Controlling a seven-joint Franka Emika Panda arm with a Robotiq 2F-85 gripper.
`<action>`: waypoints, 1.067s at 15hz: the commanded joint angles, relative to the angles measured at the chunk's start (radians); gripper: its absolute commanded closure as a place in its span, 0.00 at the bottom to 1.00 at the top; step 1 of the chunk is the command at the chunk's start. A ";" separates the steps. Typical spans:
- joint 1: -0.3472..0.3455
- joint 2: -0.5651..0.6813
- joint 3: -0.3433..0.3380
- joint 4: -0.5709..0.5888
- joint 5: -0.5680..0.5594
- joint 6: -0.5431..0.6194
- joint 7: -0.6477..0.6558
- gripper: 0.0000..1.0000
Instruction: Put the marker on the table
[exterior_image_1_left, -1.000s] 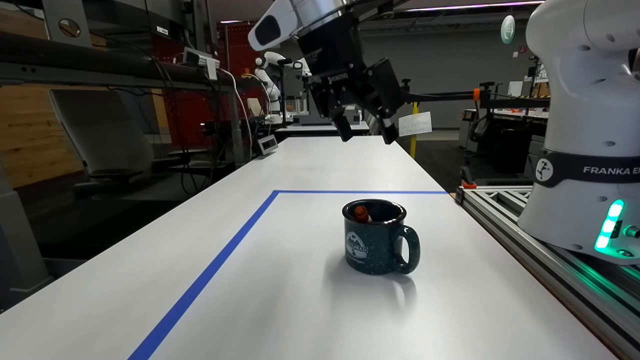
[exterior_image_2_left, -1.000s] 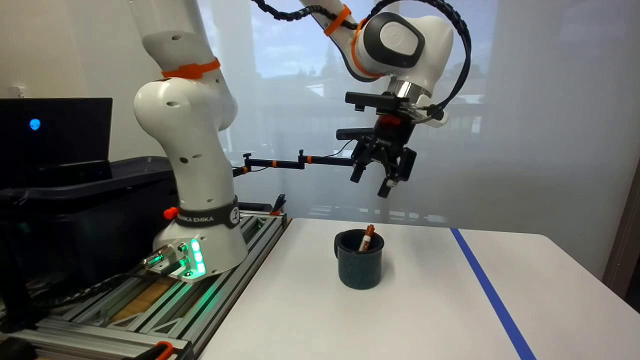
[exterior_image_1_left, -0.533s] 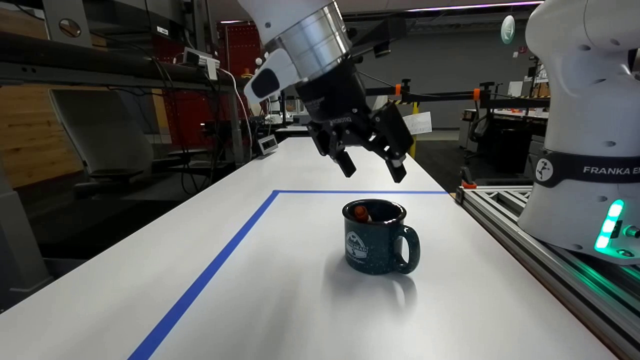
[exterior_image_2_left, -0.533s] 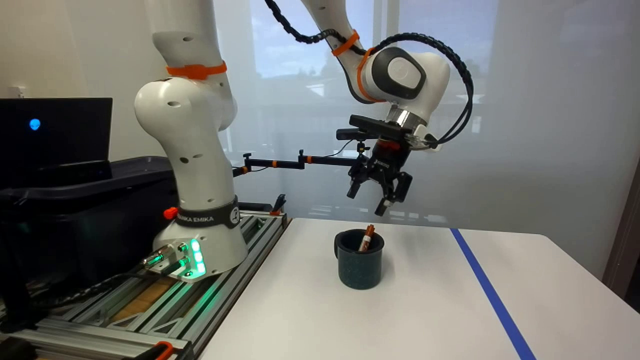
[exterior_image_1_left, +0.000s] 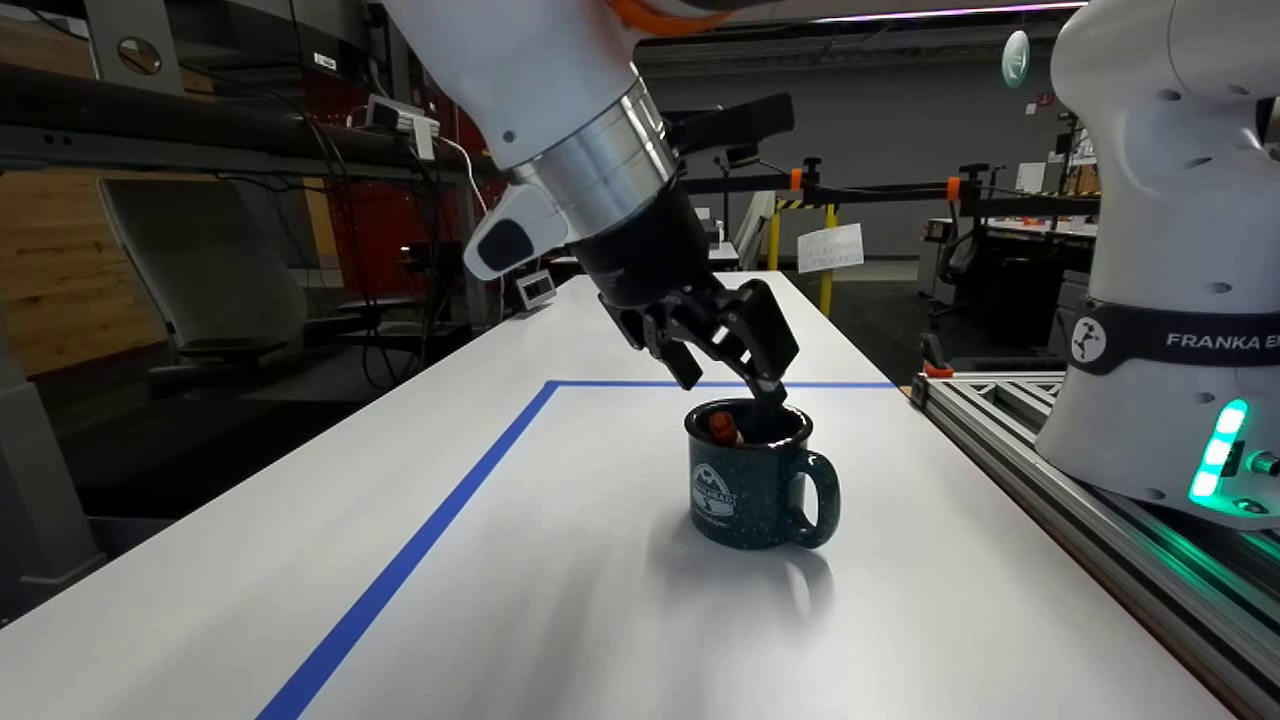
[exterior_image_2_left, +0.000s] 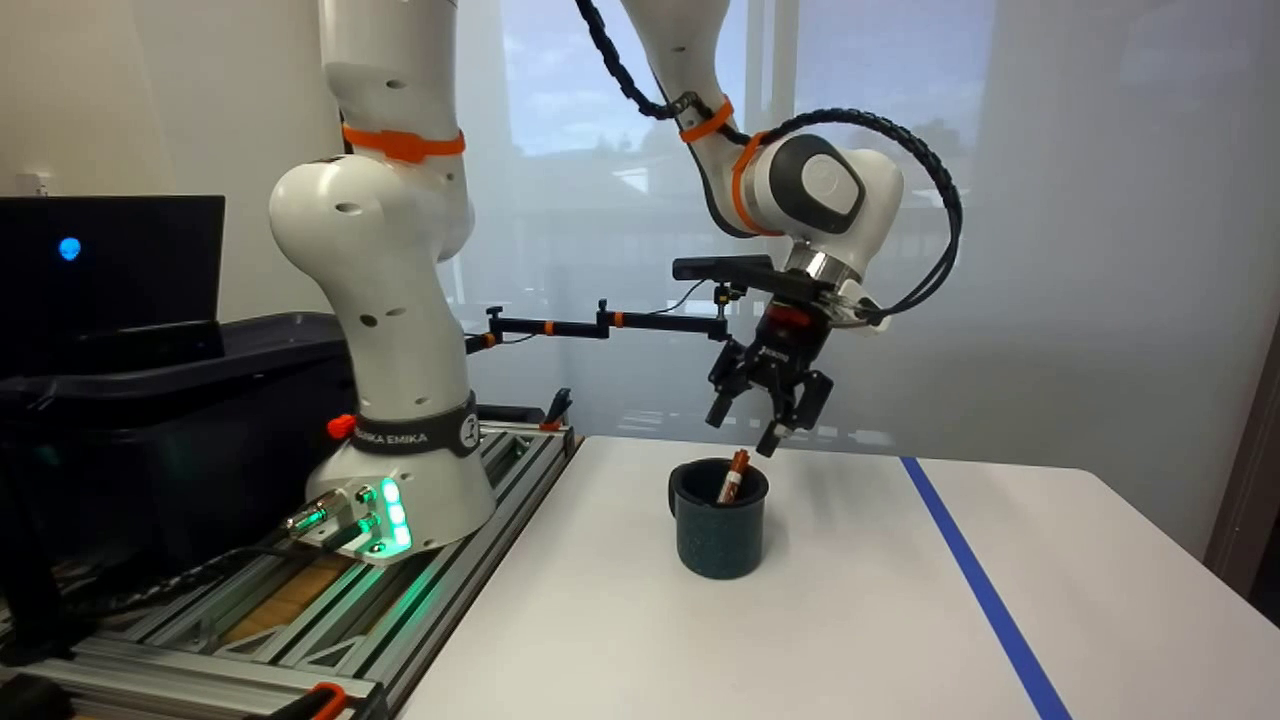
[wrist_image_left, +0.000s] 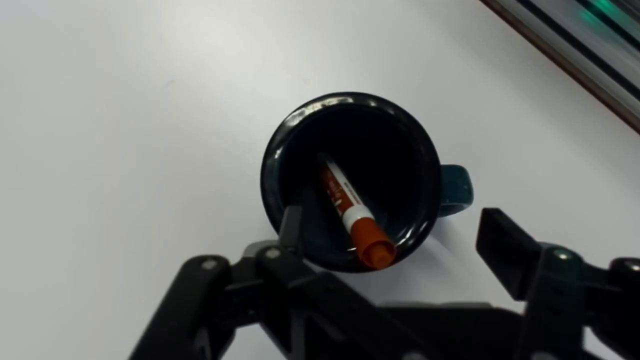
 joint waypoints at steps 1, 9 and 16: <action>0.007 0.046 0.007 0.042 -0.039 -0.024 0.045 0.44; 0.012 0.087 0.006 0.070 -0.078 -0.022 0.095 0.53; 0.014 0.100 0.010 0.091 -0.085 -0.029 0.098 0.95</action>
